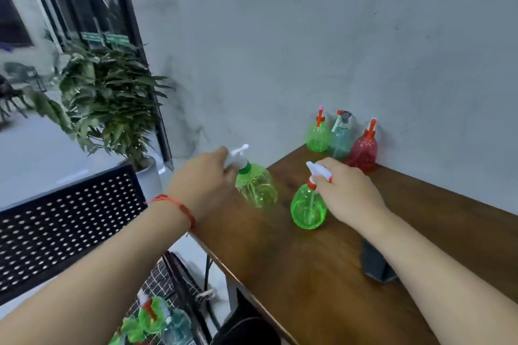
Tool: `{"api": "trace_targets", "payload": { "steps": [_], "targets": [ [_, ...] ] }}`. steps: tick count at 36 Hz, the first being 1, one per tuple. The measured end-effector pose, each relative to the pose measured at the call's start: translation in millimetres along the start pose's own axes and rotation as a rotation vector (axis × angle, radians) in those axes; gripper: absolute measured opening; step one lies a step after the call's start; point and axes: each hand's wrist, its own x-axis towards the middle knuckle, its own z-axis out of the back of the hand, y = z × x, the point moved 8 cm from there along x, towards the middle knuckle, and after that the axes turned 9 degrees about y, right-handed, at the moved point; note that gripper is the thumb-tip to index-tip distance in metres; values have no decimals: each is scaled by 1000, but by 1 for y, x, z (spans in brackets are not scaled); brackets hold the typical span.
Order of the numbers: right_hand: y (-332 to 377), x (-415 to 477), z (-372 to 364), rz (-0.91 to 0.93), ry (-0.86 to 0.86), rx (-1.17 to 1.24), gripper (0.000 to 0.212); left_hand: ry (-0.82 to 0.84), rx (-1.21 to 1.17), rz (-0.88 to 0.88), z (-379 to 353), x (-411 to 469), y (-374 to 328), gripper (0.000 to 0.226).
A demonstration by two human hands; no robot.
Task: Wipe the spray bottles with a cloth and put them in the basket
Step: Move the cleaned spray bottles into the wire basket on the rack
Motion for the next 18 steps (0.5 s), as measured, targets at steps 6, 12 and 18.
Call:
{"api": "trace_targets", "payload": {
  "steps": [6, 12, 18],
  "targets": [
    [70, -45, -34, 138, 88, 64, 20, -16, 22, 97, 41, -109, 53, 41],
    [149, -82, -74, 297, 177, 42, 35, -46, 107, 263, 60, -188, 101, 42],
    [199, -94, -117, 385, 268, 10, 25, -27, 163, 400, 55, -239, 150, 43]
  ]
}}
